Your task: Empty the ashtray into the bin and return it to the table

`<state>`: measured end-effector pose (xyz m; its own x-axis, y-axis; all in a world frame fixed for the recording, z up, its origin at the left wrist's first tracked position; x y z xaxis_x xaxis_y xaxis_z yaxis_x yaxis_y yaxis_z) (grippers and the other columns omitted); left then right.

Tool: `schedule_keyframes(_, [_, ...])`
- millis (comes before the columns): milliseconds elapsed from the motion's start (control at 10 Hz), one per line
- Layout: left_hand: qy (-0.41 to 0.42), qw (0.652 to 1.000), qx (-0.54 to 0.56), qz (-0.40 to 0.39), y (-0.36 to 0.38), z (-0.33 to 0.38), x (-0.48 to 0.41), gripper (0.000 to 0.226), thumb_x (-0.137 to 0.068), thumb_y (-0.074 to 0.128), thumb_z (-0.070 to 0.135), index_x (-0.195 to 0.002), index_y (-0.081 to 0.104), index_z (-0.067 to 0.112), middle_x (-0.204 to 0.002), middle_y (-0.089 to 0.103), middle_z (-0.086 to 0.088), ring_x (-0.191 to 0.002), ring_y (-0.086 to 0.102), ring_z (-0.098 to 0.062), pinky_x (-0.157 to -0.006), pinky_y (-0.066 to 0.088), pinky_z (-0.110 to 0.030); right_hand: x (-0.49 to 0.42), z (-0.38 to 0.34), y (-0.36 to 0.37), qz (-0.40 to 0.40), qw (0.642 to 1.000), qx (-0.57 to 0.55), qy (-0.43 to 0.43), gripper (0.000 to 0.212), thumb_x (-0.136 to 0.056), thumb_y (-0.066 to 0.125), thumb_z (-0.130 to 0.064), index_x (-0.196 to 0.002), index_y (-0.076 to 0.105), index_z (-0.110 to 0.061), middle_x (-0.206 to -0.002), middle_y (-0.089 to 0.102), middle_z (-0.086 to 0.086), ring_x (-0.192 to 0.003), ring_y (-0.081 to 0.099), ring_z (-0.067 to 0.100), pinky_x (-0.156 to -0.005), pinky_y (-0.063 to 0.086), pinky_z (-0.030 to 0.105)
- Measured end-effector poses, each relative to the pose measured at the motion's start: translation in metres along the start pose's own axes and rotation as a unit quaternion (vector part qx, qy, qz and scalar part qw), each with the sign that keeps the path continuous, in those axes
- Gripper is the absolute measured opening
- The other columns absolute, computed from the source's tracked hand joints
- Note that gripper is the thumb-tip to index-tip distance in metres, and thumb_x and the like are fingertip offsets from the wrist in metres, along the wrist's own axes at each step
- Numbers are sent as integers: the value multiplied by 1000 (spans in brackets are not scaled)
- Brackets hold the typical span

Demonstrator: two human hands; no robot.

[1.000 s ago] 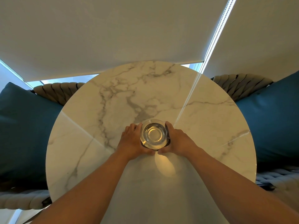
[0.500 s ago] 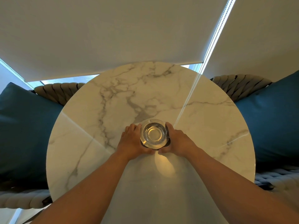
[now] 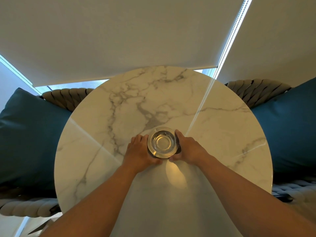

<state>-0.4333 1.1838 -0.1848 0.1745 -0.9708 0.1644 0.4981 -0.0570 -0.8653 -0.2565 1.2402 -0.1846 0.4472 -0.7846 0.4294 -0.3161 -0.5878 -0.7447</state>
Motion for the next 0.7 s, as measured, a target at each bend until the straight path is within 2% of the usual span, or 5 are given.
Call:
schedule_keyframes(200, [-10,1000,10,0,-2,-1,6,88,-43,80,60,-116,49,21,-112,49,1,-107,44,-23,-90,44,-36,3,-2,-1,-3,1000,-4,-3,101,-67,89,-35,-145,27,-18,-111,68,9,-97,66,31,-85,56,43])
schedule_keyframes(300, [-13,1000,5,-13,-2,-2,11,92,-47,83,57,-121,46,18,-116,48,-1,-109,43,-23,-92,43,-36,7,-1,0,-6,1000,-13,-2,98,-69,87,-35,-145,27,-17,-106,69,8,-95,67,30,-85,56,44])
schedule_keyframes(500, [-20,998,-25,-57,-1,-7,38,97,-67,82,49,-145,34,15,-132,44,-5,-124,42,-25,-103,41,-36,38,3,3,4,1000,-2,30,103,-76,80,-44,-153,15,-21,-113,64,15,-101,64,37,-87,55,45])
schedule_keyframes(600, [-16,997,-16,-79,-4,-8,67,87,-74,78,46,-145,38,16,-135,47,-5,-126,46,-23,-104,42,-37,68,2,11,4,999,1,44,92,-83,71,-48,-153,18,-21,-113,66,17,-105,64,38,-87,54,43])
schedule_keyframes(700, [-22,991,7,-133,-4,-9,105,71,-78,76,44,-139,48,17,-129,57,-3,-117,56,-21,-99,46,-35,106,5,24,8,998,-11,58,78,-87,67,-46,-150,30,-21,-117,68,17,-111,64,36,-92,52,41])
Point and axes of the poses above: each hand's wrist, its own x-axis away from the middle knuckle, its own y-axis out of the palm, z = x × y, the point moved 8 cm from there along -x, towards the middle knuckle
